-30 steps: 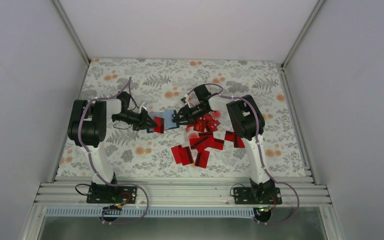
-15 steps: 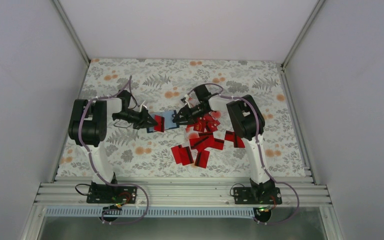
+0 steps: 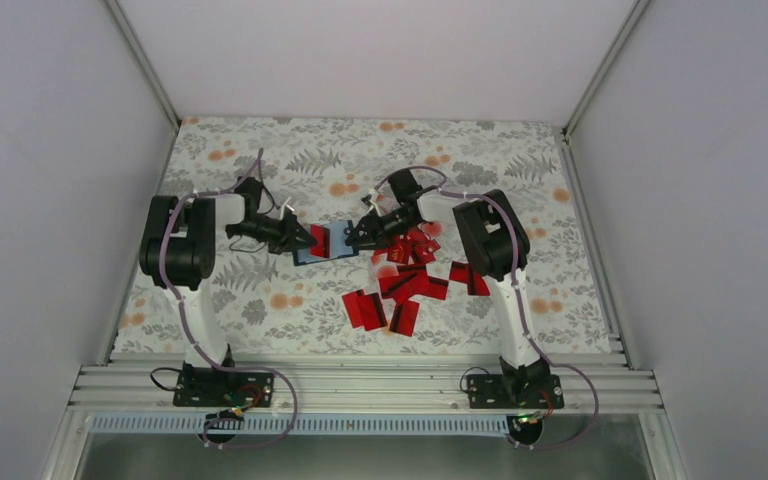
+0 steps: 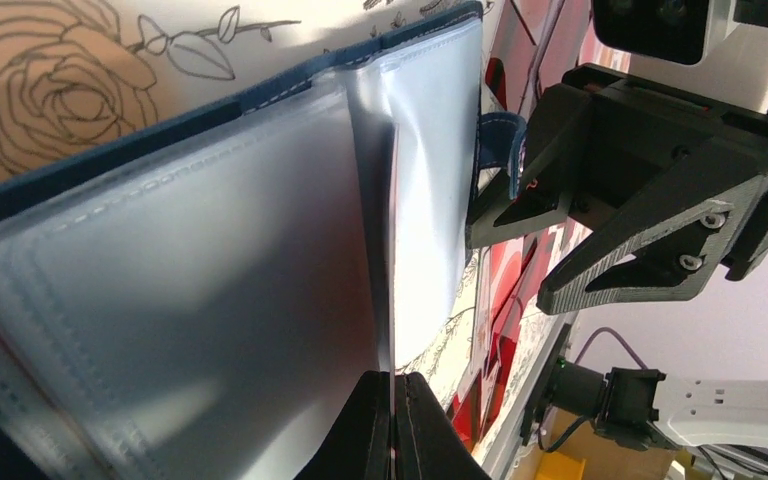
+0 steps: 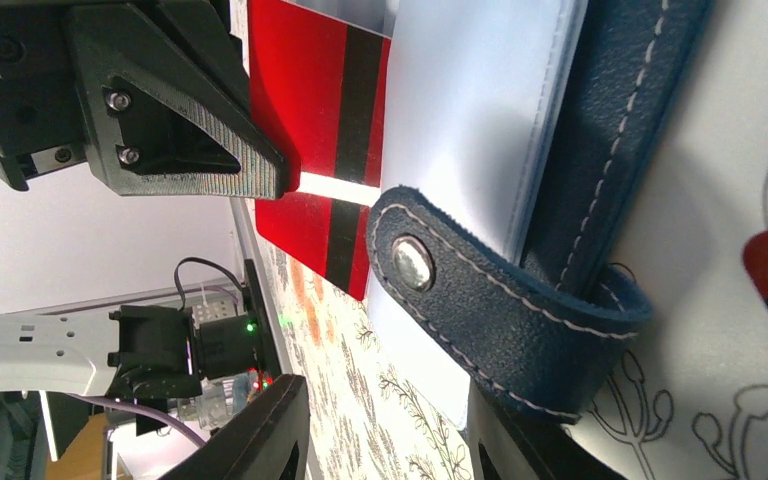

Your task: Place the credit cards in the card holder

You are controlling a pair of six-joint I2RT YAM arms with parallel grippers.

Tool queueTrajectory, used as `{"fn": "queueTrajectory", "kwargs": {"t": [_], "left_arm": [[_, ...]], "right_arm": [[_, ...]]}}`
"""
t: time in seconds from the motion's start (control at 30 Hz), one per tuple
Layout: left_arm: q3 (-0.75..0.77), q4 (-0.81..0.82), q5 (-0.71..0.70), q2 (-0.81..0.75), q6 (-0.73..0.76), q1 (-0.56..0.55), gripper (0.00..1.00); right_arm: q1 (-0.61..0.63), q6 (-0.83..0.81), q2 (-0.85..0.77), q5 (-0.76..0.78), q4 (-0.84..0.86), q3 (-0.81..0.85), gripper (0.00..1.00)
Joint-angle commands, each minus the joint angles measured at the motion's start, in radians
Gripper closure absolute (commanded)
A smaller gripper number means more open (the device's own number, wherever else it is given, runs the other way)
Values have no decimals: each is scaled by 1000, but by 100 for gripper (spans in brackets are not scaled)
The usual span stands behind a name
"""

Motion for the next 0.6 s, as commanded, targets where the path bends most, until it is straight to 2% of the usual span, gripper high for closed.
{"fn": "queueTrajectory", "kwargs": {"t": [0.0,0.3,0.57], "left_arm": [[11,52,33,23,-18,-6,98],[4,123,58,32,-34,-12,98],[4,117,57,50,-8,-19,98]], "right_arm": [[-1,-25,55,129,-102,-28,59],[-2,-30,70,123,-112,-17,59],[-2,-32,74,121,-118,-11,59]]}}
